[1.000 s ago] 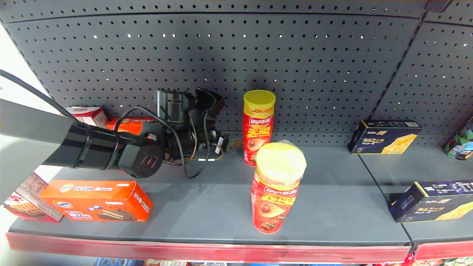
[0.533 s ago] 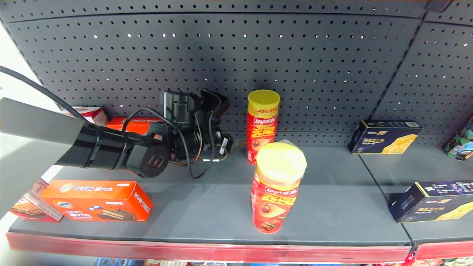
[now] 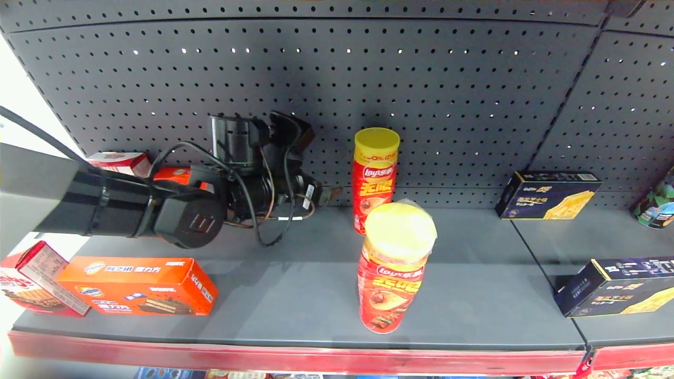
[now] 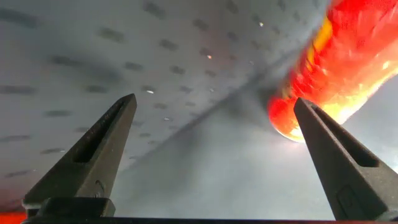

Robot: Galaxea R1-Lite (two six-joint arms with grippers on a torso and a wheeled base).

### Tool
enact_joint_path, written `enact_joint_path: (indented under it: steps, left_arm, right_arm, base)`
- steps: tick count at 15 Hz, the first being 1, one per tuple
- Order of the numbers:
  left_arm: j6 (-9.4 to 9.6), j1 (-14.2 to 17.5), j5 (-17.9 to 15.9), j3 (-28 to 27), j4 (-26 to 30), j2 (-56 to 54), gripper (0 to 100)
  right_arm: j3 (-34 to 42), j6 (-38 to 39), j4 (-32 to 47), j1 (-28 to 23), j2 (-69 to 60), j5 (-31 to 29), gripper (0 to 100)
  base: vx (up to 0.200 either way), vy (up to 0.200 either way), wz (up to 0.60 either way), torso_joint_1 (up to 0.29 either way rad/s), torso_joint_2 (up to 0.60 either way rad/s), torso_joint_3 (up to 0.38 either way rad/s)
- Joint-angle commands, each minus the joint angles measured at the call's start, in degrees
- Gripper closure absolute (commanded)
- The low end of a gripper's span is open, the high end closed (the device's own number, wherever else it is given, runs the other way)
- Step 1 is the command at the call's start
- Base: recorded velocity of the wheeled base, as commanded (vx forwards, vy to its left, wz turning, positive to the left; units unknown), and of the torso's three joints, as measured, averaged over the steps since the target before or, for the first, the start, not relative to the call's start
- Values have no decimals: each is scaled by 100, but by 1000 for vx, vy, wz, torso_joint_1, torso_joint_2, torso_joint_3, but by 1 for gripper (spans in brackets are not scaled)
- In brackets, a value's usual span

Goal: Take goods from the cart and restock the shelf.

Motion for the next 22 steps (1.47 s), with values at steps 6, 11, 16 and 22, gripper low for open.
enact_joint_path:
  steps: [6,11,16,22]
  left_arm:
    - [54,-328,802,1653,-280,-2661,0]
    - [-341,-689,1119,4905,-684,-6555,0]
    - [-719,2062,231,7093,19,-9727,0]
    - [-447,2256,-964,7410,2445,-11265,0]
  right_arm:
    - [0,-11,-1,1,9,1,0]
    - [0,-11,-1,1,9,1,0]
    - [0,-2,-1,1,9,1,0]
    - [0,-2,-1,1,9,1,0]
  base:
    - [0,0,0,0,0,0]
    - [0,0,0,0,0,0]
    - [0,0,0,0,0,0]
    - [0,0,0,0,0,0]
